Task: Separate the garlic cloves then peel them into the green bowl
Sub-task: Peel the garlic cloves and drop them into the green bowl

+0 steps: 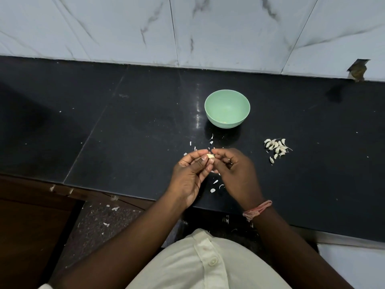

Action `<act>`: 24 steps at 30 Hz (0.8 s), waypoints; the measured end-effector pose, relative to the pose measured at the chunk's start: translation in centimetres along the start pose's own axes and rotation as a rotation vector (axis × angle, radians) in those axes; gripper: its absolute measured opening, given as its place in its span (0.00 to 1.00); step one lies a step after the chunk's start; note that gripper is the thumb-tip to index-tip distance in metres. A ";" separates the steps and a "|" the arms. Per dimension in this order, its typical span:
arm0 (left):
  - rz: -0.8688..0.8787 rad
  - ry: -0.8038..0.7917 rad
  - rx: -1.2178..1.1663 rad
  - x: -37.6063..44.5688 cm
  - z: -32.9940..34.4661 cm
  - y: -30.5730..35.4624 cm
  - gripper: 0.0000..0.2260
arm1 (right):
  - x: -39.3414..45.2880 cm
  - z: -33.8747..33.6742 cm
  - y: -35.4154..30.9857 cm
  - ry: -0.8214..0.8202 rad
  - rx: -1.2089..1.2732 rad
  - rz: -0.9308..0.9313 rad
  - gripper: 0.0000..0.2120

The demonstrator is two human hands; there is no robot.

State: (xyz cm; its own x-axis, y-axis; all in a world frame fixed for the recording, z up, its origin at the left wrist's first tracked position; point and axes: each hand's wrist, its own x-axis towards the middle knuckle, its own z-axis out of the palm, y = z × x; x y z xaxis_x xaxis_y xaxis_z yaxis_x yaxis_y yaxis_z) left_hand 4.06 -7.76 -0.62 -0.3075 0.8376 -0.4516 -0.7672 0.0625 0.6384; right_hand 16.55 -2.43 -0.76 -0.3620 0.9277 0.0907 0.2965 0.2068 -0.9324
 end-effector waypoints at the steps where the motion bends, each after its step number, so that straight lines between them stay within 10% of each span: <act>1: 0.008 -0.005 0.008 0.1 0.0 0.0 0.07 | 0.1 0.0 -0.1 -0.006 0.017 0.017 0.09; 24: 0.326 -0.015 0.419 0.5 -0.1 -0.2 0.08 | 1.9 -0.2 -0.1 -0.037 0.598 0.535 0.06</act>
State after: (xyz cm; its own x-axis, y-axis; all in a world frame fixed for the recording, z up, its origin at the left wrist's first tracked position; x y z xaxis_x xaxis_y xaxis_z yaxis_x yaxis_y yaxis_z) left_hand 3.97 -7.43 -1.04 -0.4822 0.8571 -0.1814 -0.3415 0.0068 0.9399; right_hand 16.03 -0.60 -0.37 -0.3368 0.8410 -0.4234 -0.0820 -0.4742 -0.8766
